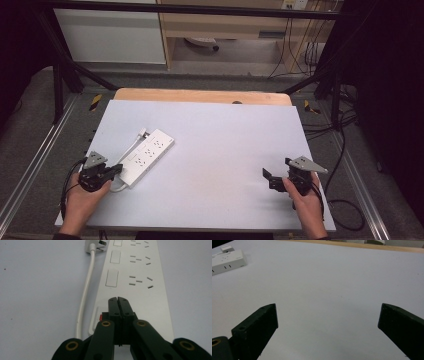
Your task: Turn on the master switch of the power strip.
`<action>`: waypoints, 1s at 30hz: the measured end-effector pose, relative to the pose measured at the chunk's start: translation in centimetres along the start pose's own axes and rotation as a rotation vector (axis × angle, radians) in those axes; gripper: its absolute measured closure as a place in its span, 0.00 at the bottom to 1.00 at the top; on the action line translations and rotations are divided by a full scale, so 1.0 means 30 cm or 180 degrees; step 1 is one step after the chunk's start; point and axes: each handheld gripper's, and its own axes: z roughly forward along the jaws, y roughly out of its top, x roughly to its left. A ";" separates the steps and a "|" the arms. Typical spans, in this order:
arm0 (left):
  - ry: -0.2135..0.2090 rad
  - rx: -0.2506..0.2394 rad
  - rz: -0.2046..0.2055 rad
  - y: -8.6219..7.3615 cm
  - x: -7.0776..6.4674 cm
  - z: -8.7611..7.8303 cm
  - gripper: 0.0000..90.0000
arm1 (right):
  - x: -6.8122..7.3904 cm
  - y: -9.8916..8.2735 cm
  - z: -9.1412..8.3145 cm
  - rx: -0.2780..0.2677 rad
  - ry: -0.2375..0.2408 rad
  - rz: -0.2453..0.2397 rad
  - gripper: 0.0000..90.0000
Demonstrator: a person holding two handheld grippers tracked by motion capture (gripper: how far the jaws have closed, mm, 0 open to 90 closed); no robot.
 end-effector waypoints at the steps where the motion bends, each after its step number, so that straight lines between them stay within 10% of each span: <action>1: 0.0000 0.0000 0.0000 0.000 0.000 0.000 1.00 | 0.000 0.000 0.000 0.0001 0.0001 0.0004 0.03; 30: 0.0009 0.0060 0.0029 0.002 -0.002 0.005 1.00 | 0.004 -0.001 0.003 0.0023 0.0020 0.0005 0.03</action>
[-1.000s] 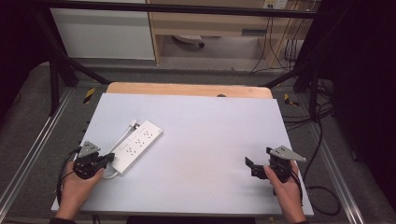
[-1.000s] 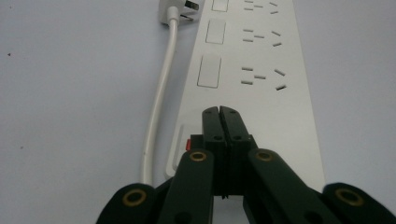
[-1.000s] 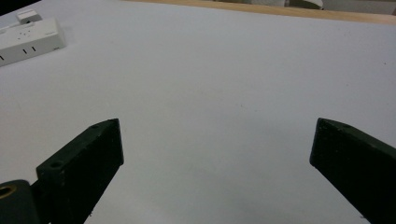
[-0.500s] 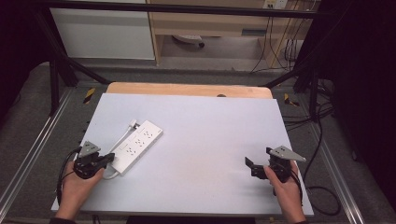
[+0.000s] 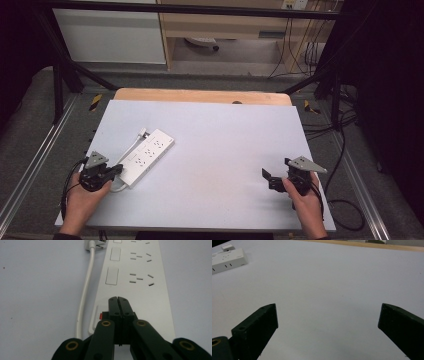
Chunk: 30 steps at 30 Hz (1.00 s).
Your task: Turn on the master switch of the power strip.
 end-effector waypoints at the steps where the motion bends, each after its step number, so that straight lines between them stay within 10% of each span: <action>1: 0.0000 0.0005 0.0000 0.000 0.000 0.000 1.00 | 0.000 0.000 0.000 -0.0001 0.0000 -0.0006 0.03; 30: -0.0040 0.0041 -0.0088 0.006 0.007 0.003 1.00 | 0.003 -0.003 0.005 0.0040 0.0022 -0.0022 0.03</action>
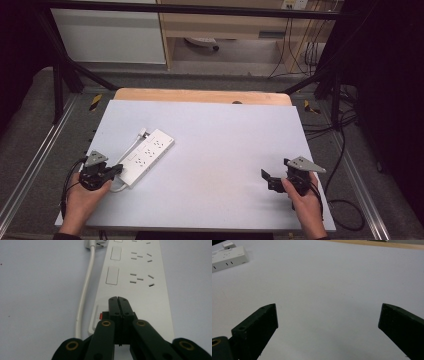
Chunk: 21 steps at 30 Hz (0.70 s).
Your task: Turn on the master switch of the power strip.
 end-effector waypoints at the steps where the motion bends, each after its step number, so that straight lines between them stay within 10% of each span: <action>1: -0.0007 0.0005 -0.0010 0.000 0.001 0.000 1.00 | 0.000 0.000 0.000 0.0000 0.0003 0.0002 0.03; 21: -0.0038 0.0016 -0.0066 0.000 0.006 0.002 1.00 | 0.001 0.000 0.001 0.0004 0.0006 -0.0007 0.03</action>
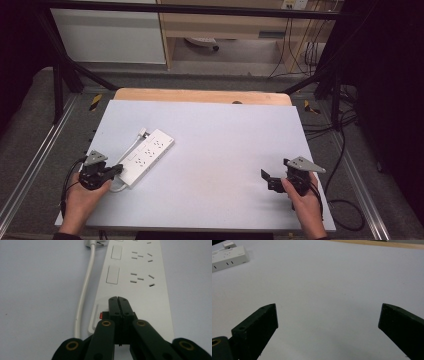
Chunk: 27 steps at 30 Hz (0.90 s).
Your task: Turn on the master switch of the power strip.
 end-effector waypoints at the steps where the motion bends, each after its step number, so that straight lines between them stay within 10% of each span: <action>1: 0.0000 -0.0002 0.0000 0.000 0.000 0.000 1.00 | 0.000 0.000 0.000 0.0000 0.0000 0.0001 0.03; 27: 0.0011 -0.0103 -0.0032 -0.007 -0.002 -0.007 1.00 | -0.002 0.000 0.000 0.0000 -0.0003 0.0006 0.03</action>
